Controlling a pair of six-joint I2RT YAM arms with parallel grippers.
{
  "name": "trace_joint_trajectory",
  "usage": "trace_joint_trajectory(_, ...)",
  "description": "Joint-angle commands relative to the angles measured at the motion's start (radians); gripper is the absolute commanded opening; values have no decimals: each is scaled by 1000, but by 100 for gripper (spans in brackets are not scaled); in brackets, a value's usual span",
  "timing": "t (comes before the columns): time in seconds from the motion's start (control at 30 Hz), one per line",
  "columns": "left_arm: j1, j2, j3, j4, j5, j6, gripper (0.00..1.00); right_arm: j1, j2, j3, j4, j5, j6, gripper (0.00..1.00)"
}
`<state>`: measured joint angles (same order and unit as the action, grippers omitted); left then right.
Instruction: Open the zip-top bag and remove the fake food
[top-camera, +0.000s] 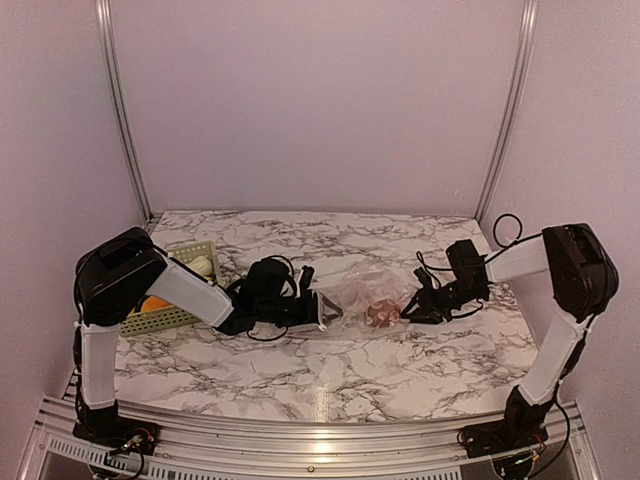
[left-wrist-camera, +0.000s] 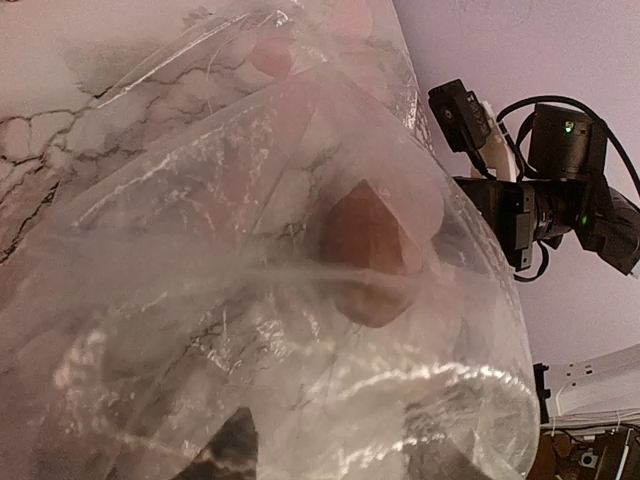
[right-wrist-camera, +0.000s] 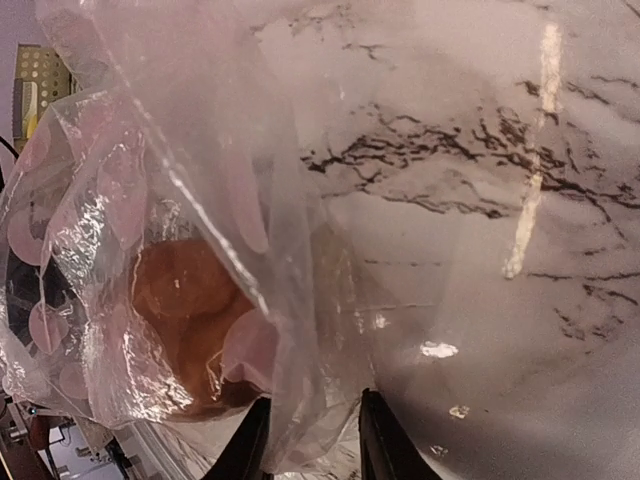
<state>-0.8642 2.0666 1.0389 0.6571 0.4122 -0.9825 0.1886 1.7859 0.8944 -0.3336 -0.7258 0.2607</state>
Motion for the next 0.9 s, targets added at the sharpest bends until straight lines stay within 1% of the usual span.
trace_joint_trajectory(0.0, -14, 80, 86, 91, 33, -49, 52, 50, 50, 41, 30, -3, -23, 26)
trace_joint_trajectory(0.07, -21, 110, 134, 58, 37, -30, 58, 72, 67, 51, 36, -2, -26, 23)
trace_joint_trajectory(0.17, -25, 150, 179, 57, 48, -30, 64, 111, 95, 76, 29, 6, -37, 16)
trace_joint_trajectory(0.37, -36, 194, 246, 24, 79, -18, 69, 181, 119, 121, 29, 1, -31, 3)
trace_joint_trajectory(0.47, -38, 198, 254, 9, 82, -12, 71, 217, 125, 152, 21, 3, -30, 0)
trace_joint_trajectory(0.53, -39, 200, 259, -20, 78, -5, 71, 231, 123, 163, 31, -7, -15, 0)
trace_joint_trajectory(0.67, -38, 201, 279, -109, 83, 57, 70, 249, 113, 182, 60, -44, 3, 0)
trace_joint_trajectory(0.77, -38, 152, 245, -114, 102, 103, 61, 250, 113, 212, 18, -38, -24, 0)
trace_joint_trajectory(0.87, -24, 71, 135, -67, 108, 120, 53, 238, 95, 226, -43, -7, -67, 0)
